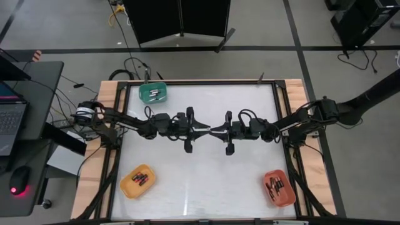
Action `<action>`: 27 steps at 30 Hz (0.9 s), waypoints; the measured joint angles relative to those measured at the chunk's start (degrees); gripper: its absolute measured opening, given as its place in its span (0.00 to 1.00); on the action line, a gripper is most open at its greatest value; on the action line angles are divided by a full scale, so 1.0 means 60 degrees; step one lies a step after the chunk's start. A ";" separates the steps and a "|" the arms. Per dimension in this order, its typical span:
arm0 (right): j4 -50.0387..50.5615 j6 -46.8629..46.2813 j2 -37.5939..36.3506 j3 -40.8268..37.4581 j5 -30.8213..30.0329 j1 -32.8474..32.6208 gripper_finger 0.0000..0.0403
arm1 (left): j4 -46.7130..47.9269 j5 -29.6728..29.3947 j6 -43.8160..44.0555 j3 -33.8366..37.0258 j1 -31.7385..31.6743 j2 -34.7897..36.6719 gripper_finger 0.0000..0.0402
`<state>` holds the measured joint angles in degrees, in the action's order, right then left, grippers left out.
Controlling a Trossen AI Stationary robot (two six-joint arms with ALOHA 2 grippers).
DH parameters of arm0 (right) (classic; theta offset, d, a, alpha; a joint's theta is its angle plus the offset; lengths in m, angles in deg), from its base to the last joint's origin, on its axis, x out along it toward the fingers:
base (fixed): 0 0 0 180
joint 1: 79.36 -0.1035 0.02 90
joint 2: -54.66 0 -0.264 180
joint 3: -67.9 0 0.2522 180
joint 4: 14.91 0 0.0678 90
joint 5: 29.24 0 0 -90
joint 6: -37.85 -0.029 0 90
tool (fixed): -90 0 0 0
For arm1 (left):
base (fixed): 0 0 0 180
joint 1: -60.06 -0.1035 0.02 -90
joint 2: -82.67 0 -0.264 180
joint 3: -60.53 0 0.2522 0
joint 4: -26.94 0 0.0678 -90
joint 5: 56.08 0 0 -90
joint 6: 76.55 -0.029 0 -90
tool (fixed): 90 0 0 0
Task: Sort batteries
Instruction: Put the center red battery into the yellow bin
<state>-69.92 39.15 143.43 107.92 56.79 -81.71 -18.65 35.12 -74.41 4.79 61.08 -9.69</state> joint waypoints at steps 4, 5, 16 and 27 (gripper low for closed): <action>-0.0034 0.0072 0.0000 0.0000 0.0004 0.0000 0.15 | -0.0004 0.0033 0.0038 0.0000 0.0004 0.0004 0.24; -0.0048 0.0073 0.0000 0.0000 0.0037 0.0000 0.15 | -0.0004 0.0045 0.0038 0.0000 0.0004 0.0004 0.24; -0.0190 0.0146 0.0000 0.0000 0.0219 0.0000 0.15 | -0.0133 0.0410 -0.0223 0.0000 0.0004 -0.0025 0.26; -0.0277 0.0257 0.0000 -0.0004 0.0222 -0.0116 0.15 | -0.0339 0.0716 -0.0231 -0.0637 0.0025 -0.0882 0.34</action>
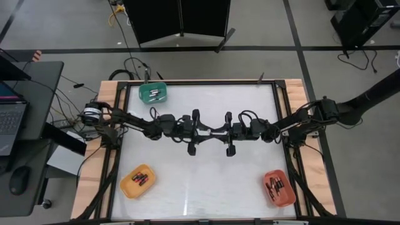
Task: Sort batteries
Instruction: Put the center red battery into the yellow bin
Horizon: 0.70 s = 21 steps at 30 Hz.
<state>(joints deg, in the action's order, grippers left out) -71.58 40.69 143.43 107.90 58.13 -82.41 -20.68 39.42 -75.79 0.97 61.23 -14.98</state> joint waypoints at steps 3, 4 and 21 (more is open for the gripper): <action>-0.0011 0.0053 0.0000 0.0004 -0.0018 0.0003 0.15 | -0.0145 0.0063 0.0000 0.0000 0.0004 -0.0004 0.34; -0.0019 0.0062 0.0000 0.0007 -0.0018 0.0003 0.15 | -0.0239 0.0091 0.0004 0.0000 0.0004 -0.0002 0.34; 0.0036 0.0033 -0.0004 0.0007 0.0025 0.0003 0.15 | -0.0576 0.0101 0.0074 -0.0007 0.0004 0.0018 0.15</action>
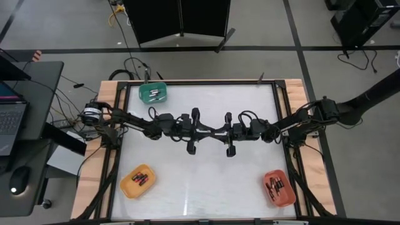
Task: Sort batteries
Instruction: Put the center red battery into the yellow bin
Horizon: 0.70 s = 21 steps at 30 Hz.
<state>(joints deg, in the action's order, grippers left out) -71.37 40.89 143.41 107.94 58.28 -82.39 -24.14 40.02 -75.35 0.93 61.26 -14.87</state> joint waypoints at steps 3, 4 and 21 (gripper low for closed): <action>0.0003 -0.0015 0.0000 0.0000 -0.0004 0.0000 0.15 | 0.0063 -0.0028 -0.0195 0.0000 0.0000 0.0015 0.13; 0.0007 -0.0012 0.0000 0.0000 -0.0004 0.0000 0.15 | 0.0066 -0.0026 -0.0197 0.0000 0.0000 0.0015 0.13; 0.0037 0.0164 -0.0007 0.0004 -0.1147 0.0007 0.57 | 0.0236 0.0397 -0.0046 -0.0002 -0.0353 0.0234 0.13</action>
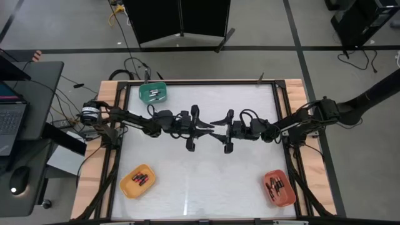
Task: Sort batteries
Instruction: Put the center red battery into the yellow bin
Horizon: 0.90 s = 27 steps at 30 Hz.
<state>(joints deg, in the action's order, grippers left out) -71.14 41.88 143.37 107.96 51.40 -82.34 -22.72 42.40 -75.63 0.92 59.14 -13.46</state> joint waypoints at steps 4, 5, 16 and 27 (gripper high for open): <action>0.0110 0.0044 -0.0033 -0.0011 -0.0168 0.0022 0.65 | 0.0608 0.0177 -0.0252 -0.0017 -0.0207 0.0556 0.13; 0.0117 0.0044 -0.0033 -0.0011 -0.0214 0.0025 0.65 | 0.0837 0.0187 -0.0344 -0.0017 -0.0266 0.0741 0.13; 0.1489 0.0073 -0.0036 -0.0011 -0.1034 0.0025 0.63 | 0.7107 -0.0880 -0.1113 -0.0024 -0.1190 0.3922 0.13; 0.2269 -0.0247 -0.0036 -0.0011 -0.1071 0.0091 0.58 | 1.6142 -0.2647 -0.0595 -0.1566 -0.4275 0.5290 0.13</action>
<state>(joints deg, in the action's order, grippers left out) -57.53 40.40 143.15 107.90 44.97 -81.80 74.13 26.52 -79.20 -8.48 33.48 18.28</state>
